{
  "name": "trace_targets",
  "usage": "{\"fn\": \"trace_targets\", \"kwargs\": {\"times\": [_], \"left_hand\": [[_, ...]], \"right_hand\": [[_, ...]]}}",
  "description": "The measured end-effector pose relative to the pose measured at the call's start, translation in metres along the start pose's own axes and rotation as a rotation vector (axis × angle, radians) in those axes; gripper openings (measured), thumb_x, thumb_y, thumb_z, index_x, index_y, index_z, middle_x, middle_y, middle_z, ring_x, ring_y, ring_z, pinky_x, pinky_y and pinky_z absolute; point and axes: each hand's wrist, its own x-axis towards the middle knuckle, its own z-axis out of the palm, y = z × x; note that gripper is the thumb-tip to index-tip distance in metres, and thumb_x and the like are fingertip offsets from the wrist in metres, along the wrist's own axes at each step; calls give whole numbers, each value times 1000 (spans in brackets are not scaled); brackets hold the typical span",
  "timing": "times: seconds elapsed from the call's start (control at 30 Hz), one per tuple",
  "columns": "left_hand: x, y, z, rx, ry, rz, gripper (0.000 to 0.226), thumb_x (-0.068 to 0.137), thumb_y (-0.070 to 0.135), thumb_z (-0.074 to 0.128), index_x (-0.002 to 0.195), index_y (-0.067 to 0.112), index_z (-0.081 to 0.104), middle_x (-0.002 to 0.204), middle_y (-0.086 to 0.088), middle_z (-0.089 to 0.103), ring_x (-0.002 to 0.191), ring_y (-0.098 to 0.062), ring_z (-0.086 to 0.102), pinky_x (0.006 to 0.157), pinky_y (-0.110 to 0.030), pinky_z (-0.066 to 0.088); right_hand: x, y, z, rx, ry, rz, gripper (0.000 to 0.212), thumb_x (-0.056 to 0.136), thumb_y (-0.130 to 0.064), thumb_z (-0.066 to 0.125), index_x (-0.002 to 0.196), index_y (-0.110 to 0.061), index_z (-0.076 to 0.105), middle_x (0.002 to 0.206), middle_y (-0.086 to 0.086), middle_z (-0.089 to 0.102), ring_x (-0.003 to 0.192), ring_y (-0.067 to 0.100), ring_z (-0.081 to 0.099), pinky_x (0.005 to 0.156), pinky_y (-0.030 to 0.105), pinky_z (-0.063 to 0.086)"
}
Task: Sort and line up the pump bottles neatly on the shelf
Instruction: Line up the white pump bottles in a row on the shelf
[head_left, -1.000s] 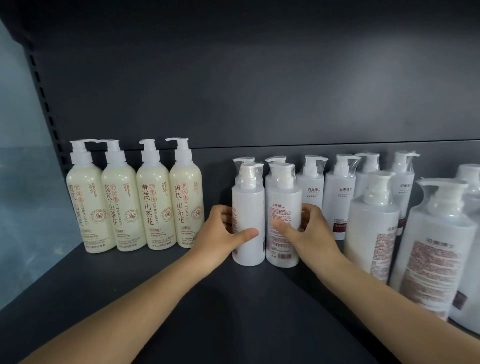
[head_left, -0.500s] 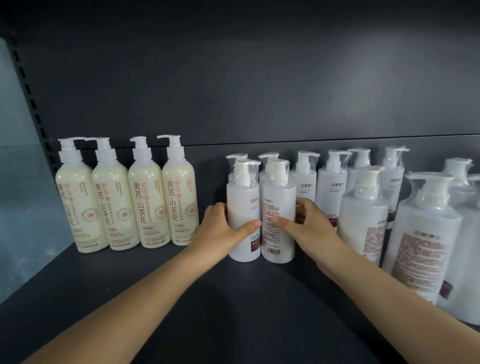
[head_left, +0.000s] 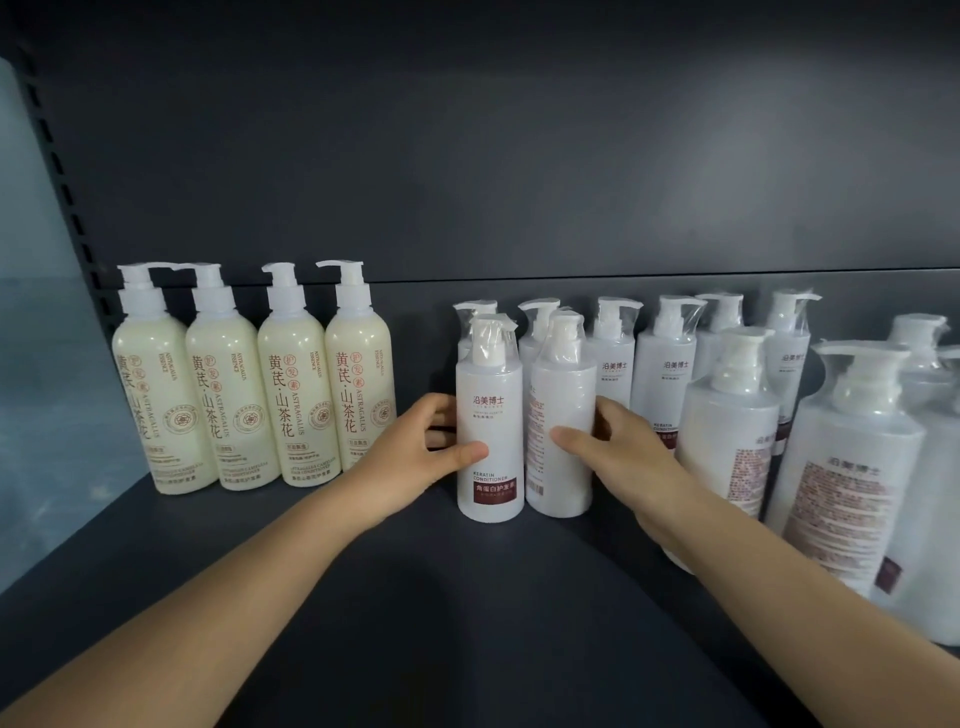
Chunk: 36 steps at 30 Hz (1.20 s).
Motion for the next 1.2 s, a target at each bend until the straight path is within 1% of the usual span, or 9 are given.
{"fn": "trace_targets", "kwargs": {"times": [0.07,0.17,0.27,0.4,0.63,0.8,0.97,1.07,1.2], "left_hand": [[-1,-1,0,14,-22,-8,46,81,22,69,118,27,41,111,14,52,106,-8,56,95,-29,47],[-1,-3,4,69,-29,-10,51,81,25,69,124,24,42,115,12,54,108,-7,55,95,-27,46],[-1,-2,7,120,4,7,50,82,25,68,125,20,44,108,16,54,101,-2,56,85,-17,45],[-2,0,10,170,53,27,46,82,27,68,122,21,46,101,20,52,89,7,53,70,-8,40],[-3,0,12,199,111,29,51,83,28,67,127,16,45,111,11,51,99,-4,52,68,-8,40],[-4,0,10,188,92,23,53,83,28,67,129,19,43,112,13,51,99,-2,51,70,-9,40],[-4,-1,5,206,52,29,53,81,26,69,127,21,45,116,12,53,104,-4,53,89,-21,43],[-2,-3,7,218,84,47,53,80,26,71,126,19,47,116,10,55,99,-3,54,78,-12,41],[-1,-5,12,243,136,63,54,78,27,72,125,18,48,120,5,57,102,-7,56,81,-16,42]], "right_hand": [[1,1,3,-47,74,-9,47,83,-22,69,125,-16,49,108,-6,58,100,12,57,87,27,47],[7,3,10,-140,176,-9,65,71,-32,79,122,-14,42,109,-3,53,99,14,55,85,30,48],[10,8,12,-193,145,-29,63,69,-44,76,120,-18,49,116,1,52,103,15,56,86,34,52],[0,7,5,-52,-28,-9,25,88,-24,61,112,-28,54,102,-14,59,92,-3,57,65,11,47],[3,5,16,-133,173,-15,72,65,-30,84,121,-16,42,113,-2,48,101,13,53,85,26,46],[-2,1,10,-107,67,-70,43,77,-21,74,113,-23,50,102,-11,54,89,-1,55,74,14,46],[0,0,3,-104,85,-41,52,76,-15,76,122,-19,53,110,-4,63,104,13,59,93,34,50],[3,1,3,-133,101,-58,54,76,-16,76,124,-18,51,112,-4,61,103,12,57,94,31,48],[7,3,2,-135,71,-83,52,82,-15,70,129,-17,47,117,-6,56,103,9,51,92,25,42]]}}
